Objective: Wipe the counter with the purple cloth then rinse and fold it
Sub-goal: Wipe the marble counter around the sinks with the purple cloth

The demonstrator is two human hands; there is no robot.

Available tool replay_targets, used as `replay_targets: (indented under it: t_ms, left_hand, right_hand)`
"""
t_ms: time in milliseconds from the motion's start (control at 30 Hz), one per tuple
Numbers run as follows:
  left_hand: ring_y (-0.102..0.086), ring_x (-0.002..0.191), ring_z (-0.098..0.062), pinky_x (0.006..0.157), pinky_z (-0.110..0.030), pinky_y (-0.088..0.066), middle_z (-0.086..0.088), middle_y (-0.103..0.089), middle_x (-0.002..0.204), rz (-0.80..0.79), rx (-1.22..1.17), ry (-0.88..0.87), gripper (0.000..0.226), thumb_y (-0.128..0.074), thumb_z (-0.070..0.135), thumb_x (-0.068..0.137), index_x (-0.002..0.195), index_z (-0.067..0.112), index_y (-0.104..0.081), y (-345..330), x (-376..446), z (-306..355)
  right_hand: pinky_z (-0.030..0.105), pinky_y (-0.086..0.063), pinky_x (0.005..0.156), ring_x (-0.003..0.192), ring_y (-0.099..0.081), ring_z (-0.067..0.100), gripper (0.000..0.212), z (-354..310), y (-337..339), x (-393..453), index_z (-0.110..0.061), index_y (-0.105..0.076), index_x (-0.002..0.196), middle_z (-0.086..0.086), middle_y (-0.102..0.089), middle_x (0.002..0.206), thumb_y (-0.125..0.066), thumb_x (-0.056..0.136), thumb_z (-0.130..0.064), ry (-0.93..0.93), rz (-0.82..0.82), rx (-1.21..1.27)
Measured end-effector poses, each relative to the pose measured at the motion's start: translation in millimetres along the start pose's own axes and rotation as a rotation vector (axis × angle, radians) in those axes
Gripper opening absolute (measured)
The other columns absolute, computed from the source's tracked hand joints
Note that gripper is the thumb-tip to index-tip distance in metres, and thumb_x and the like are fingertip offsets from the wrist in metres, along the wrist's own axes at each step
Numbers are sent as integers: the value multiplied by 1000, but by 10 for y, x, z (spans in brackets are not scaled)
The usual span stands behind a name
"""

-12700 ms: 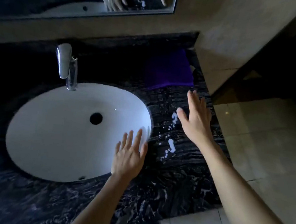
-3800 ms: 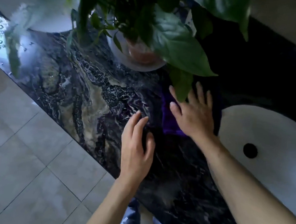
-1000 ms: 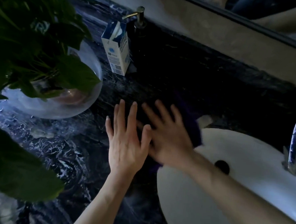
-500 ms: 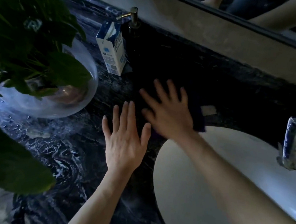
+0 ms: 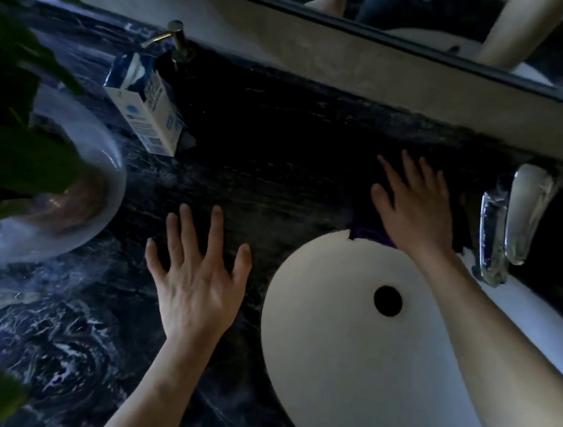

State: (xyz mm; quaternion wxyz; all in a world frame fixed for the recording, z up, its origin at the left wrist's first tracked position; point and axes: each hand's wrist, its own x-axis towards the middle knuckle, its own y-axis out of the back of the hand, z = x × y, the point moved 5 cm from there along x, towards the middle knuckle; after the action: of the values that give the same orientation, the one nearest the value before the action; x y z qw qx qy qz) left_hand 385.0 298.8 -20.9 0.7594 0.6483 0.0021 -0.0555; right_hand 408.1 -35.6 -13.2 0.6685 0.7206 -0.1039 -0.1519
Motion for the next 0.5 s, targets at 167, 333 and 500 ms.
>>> replay_targets:
  t_ms: [167, 333, 500]
  left_hand:
    - [-4, 157, -31, 123, -61, -7, -15, -6, 170, -5, 7, -12, 72, -11, 65, 100, 162, 29, -10, 11, 19, 67]
    - [-3, 157, -30, 123, -60, -7, -14, -5, 170, -8, 19, -20, 73, -6, 66, 99, 162, 28, -9, 23, 15, 32]
    - [-3, 157, -27, 124, -58, -6, -12, -7, 170, 4, -10, -14, 70, -9, 64, 99, 162, 32, -10, 32, 6, 24]
  right_hand:
    - [60, -12, 122, 155, -15, 38, 61, -722, -10, -12, -44, -25, 156, 2, -21, 169, -27, 97, -61, -82, 14, 18]
    - [59, -8, 123, 156, -12, 33, 58, -2026, -142, -97, -51, -25, 154, -5, -20, 170, -26, 98, -64, 455, -52, 44]
    - [59, -12, 122, 155, -22, 26, 56, -963, -50, 140, -51, -32, 151, -7, -29, 167, -25, 98, -64, 114, 54, 59]
